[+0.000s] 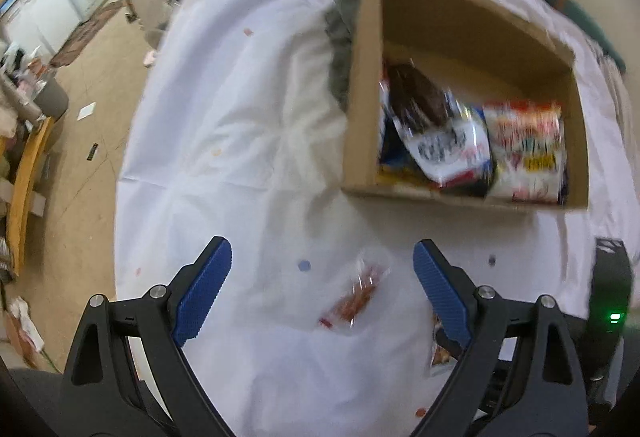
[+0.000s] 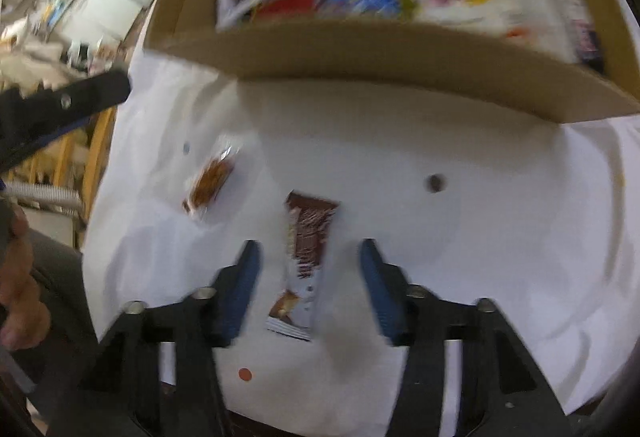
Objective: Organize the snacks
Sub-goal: 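Grasp the orange snack packet with left tool while right tool grasps the chocolate bar, then carry the orange packet and chocolate bar into the box and open both tools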
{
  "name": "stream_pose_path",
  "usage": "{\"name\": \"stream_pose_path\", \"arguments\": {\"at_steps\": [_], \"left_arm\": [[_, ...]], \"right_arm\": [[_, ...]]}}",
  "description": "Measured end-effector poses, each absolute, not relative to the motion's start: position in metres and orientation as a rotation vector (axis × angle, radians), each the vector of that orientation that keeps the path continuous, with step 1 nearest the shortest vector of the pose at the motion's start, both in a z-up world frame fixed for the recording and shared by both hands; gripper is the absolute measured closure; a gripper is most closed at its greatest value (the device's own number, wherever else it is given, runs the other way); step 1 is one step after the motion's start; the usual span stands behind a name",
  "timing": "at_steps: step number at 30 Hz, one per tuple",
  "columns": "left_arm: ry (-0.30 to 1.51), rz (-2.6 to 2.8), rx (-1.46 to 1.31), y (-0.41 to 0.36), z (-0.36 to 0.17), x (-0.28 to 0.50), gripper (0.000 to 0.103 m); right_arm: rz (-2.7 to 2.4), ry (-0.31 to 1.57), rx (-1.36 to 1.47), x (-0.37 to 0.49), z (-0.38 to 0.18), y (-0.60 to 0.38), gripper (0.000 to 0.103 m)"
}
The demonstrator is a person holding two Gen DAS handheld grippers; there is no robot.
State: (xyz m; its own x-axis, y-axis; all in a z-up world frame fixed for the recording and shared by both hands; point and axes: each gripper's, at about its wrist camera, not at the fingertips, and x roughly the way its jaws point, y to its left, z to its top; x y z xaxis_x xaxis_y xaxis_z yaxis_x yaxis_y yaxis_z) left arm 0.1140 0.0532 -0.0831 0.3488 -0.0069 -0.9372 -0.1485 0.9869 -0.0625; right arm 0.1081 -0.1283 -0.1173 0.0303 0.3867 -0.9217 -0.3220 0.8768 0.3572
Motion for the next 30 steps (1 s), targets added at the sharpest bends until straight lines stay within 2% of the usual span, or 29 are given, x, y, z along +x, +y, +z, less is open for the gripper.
{"name": "stream_pose_path", "arguments": {"at_steps": [2, 3, 5, 6, 11, 17, 18, 20, 21, 22, 30], "left_arm": [[1.244, 0.073, -0.108, 0.047, -0.090, 0.115, 0.012], [1.257, 0.069, -0.084, 0.044, -0.093, 0.115, 0.013], [1.275, 0.060, -0.062, 0.039, -0.099, 0.115, 0.013], [1.293, 0.046, -0.062, 0.037, -0.103, 0.115, 0.013], [1.408, 0.005, -0.099, 0.029, -0.131, 0.119, 0.013], [1.450, 0.015, -0.033, 0.013, -0.152, 0.125, 0.014], [1.459, 0.019, -0.024, 0.010, -0.156, 0.127, 0.019], [1.488, 0.020, -0.004, 0.003, -0.163, 0.128, 0.042], [1.508, 0.016, 0.008, 0.000, -0.167, 0.128, 0.083], [1.535, -0.006, 0.029, -0.005, -0.170, 0.127, 0.089], [1.454, -0.025, 0.081, -0.010, -0.147, 0.113, 0.090]], "right_arm": [[0.539, 1.458, -0.008, 0.102, -0.126, -0.119, 0.062], [0.528, 1.448, -0.049, 0.100, -0.127, -0.116, 0.067], [0.511, 1.429, -0.104, 0.099, -0.126, -0.114, 0.085], [0.502, 1.427, -0.105, 0.099, -0.126, -0.117, 0.087], [0.482, 1.383, 0.057, 0.114, -0.111, -0.150, 0.087], [0.439, 1.320, 0.203, 0.120, -0.094, -0.193, 0.087], [0.435, 1.316, 0.211, 0.120, -0.093, -0.198, 0.087], [0.425, 1.302, 0.223, 0.117, -0.090, -0.205, 0.087], [0.421, 1.298, 0.229, 0.116, -0.087, -0.210, 0.087], [0.407, 1.298, 0.239, 0.118, -0.089, -0.217, 0.087], [0.414, 1.286, 0.257, 0.118, -0.084, -0.218, 0.087]]}}
